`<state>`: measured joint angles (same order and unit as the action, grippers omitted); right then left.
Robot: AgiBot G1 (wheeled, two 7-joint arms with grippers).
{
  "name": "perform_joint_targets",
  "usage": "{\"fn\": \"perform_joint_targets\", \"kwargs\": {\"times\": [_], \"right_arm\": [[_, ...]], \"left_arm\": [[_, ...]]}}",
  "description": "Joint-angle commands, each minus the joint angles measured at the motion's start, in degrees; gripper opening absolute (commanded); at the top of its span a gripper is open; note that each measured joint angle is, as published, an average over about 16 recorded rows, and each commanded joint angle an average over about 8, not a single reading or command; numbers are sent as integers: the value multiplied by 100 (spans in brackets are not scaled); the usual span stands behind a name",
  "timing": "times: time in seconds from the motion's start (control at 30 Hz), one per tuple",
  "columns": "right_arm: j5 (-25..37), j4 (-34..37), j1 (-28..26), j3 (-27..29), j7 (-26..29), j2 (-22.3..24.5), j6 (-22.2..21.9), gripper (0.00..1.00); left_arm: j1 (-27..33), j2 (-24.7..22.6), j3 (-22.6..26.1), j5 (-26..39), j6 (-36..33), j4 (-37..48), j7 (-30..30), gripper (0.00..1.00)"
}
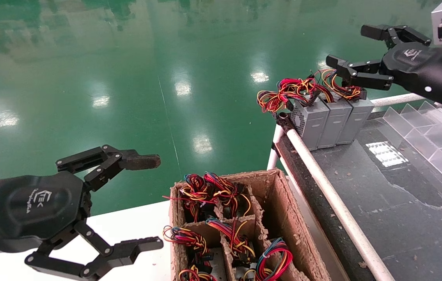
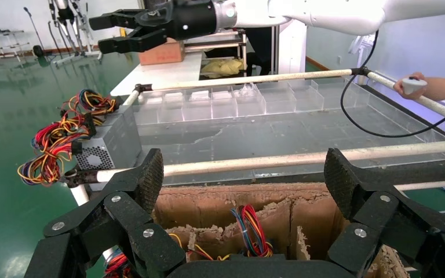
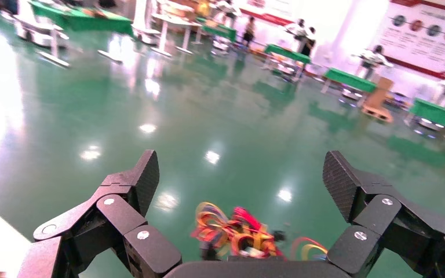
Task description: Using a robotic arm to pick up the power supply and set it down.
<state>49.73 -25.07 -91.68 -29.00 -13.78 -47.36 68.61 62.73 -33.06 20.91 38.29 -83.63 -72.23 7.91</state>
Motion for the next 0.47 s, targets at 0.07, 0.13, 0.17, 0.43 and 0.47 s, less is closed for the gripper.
{"fn": "perform_joint_targets", "kwargs": {"times": [0.07,0.13,0.17,0.43,0.47], "right_arm": [[-61,-378,235,101,191,96,133,100],[-102,-627,389,168,317,160,221,100],[-122,-754,468,202,381,192,266,100],[-264,-1630,1012,436,824,415,574,100],[-275,-1695,1052,453,857,431,597,100]], "left_arm": [[0,0,0,0,0,0,0,100],[0,0,0,0,0,0,0,100],[0,0,0,0,0,0,0,100],[0,0,1,0,0,0,0,100],[0,0,1,0,0,0,0,100]]}}
